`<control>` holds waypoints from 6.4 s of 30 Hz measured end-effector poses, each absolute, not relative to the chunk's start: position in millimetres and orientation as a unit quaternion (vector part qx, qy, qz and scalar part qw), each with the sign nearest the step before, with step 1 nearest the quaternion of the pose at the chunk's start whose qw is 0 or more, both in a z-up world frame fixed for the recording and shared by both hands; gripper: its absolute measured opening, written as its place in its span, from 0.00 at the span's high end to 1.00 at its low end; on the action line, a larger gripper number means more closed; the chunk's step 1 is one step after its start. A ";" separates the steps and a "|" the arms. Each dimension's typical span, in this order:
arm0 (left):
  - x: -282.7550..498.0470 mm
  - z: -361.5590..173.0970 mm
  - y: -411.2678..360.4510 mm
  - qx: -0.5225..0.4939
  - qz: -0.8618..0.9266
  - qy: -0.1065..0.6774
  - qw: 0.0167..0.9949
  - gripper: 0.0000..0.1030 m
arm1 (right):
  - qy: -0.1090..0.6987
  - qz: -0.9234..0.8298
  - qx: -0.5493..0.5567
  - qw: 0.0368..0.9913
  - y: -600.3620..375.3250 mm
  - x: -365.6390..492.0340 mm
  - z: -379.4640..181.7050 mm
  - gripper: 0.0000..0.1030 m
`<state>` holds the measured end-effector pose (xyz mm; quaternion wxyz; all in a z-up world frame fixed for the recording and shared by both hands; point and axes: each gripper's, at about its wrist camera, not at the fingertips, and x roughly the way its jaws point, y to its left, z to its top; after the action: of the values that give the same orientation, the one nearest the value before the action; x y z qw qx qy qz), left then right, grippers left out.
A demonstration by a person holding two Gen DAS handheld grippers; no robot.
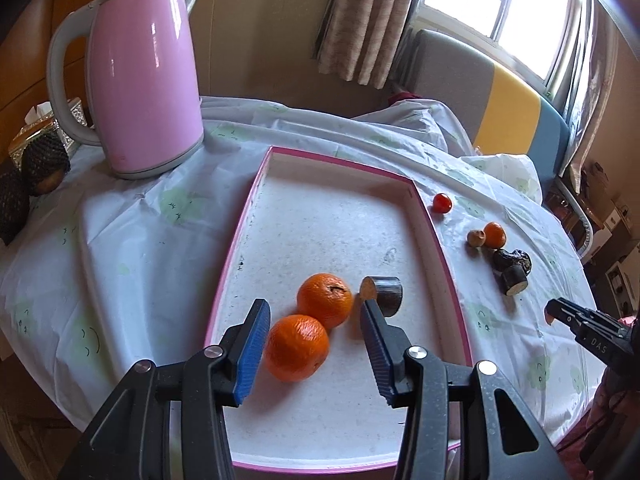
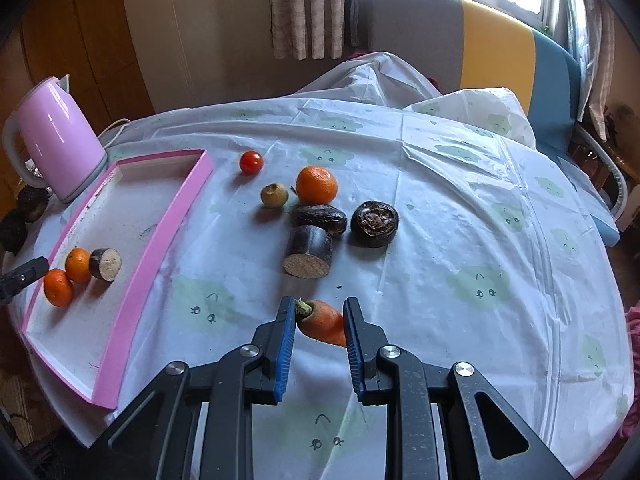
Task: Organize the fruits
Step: 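Lower the carrot into the tray and open the right gripper, then withdraw the right gripper from the tray toward the remaining produce, then grasp the cherry tomato with the left gripper while the right gripper grasps an eggplant piece, then carry the cherry tomato into the tray and release it with the left gripper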
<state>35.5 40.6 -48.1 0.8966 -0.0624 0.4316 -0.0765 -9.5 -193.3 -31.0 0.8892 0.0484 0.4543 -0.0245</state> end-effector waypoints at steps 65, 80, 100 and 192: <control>12.0 -21.3 38.6 -0.017 -0.049 0.398 0.916 0.54 | 0.387 0.062 -0.035 0.919 -36.3 0.2 0.0 0.58; 16.7 -24.3 19.0 0.004 -0.062 0.407 0.911 0.54 | 0.392 0.042 -0.018 0.919 -62.2 3.0 -4.9 0.58; 37.8 -29.7 -43.4 0.018 -0.141 0.428 0.893 0.54 | 0.432 -0.073 0.072 0.896 -187.0 0.3 -40.5 0.58; 124.3 -60.5 14.6 -0.022 -0.086 0.476 0.875 0.74 | 0.473 -0.001 0.107 0.875 -178.8 10.1 -78.5 0.65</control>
<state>124.3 14.6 -60.5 0.8749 -0.0216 0.4761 -0.0861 10.1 -178.8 -78.5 0.8748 0.1066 0.4726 -0.0006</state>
